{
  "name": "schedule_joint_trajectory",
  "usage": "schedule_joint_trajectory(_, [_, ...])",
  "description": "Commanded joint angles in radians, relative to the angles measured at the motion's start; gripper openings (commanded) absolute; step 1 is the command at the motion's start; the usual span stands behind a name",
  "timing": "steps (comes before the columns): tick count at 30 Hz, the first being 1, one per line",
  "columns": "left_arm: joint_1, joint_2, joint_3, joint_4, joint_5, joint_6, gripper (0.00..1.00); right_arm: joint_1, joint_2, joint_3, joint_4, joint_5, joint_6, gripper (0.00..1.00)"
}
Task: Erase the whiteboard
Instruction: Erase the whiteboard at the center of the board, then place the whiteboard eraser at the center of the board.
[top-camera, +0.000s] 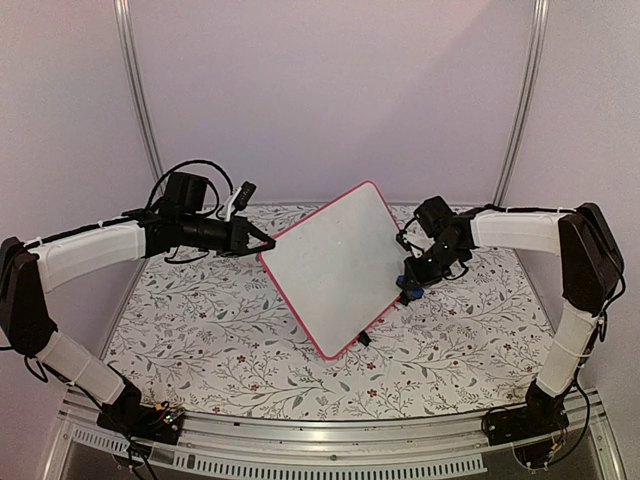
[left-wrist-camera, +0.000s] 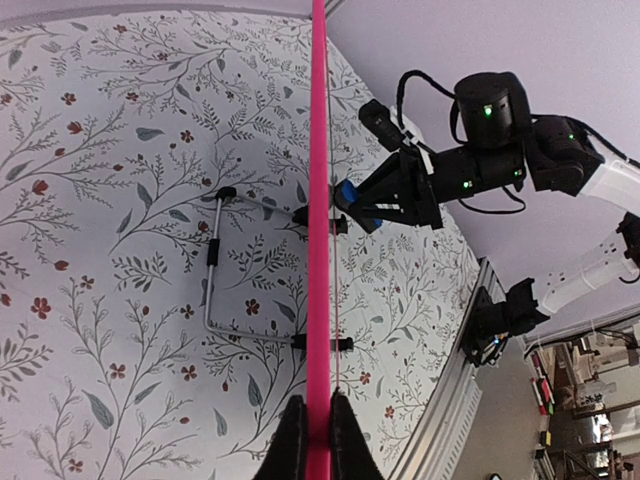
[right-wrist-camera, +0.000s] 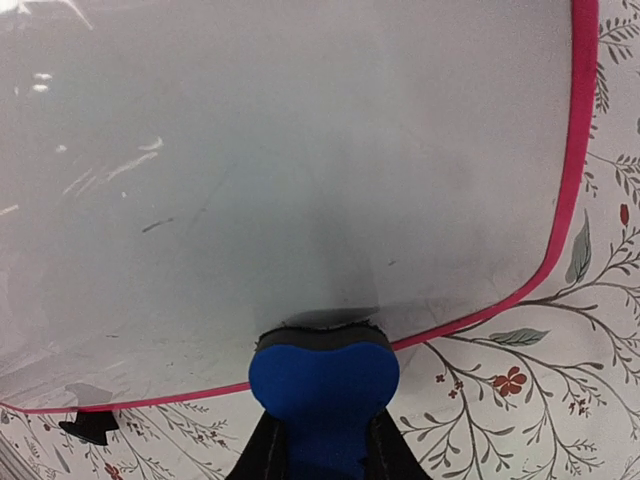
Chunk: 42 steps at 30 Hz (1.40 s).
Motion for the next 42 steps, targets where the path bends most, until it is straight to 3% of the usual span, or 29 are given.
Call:
schedule_joint_trajectory(1, [-0.011,-0.022,-0.007,0.035,0.017,0.03,0.0,0.0,0.038,0.072,0.069,-0.002,-0.005,0.0])
schedule_joint_trajectory(11, [-0.012,-0.021,-0.006,0.037,0.018,0.032,0.0,0.01,-0.033,0.139,0.163,0.082,0.016,0.0])
schedule_joint_trajectory(23, [-0.01,-0.038,-0.007,0.038,0.017,0.031,0.01,-0.055,-0.131,0.041,0.172,0.259,0.134,0.0])
schedule_joint_trajectory(34, [-0.007,-0.051,-0.007,0.044,0.015,0.03,0.16,-0.194,-0.146,-0.098,0.216,0.233,0.254,0.02])
schedule_joint_trajectory(37, [-0.005,-0.061,-0.01,0.047,0.013,0.028,0.26,-0.22,-0.113,-0.113,0.221,0.234,0.272,0.05])
schedule_joint_trajectory(42, [0.006,-0.066,-0.012,0.058,0.022,0.022,0.37,-0.251,-0.064,-0.121,0.237,0.212,0.291,0.19])
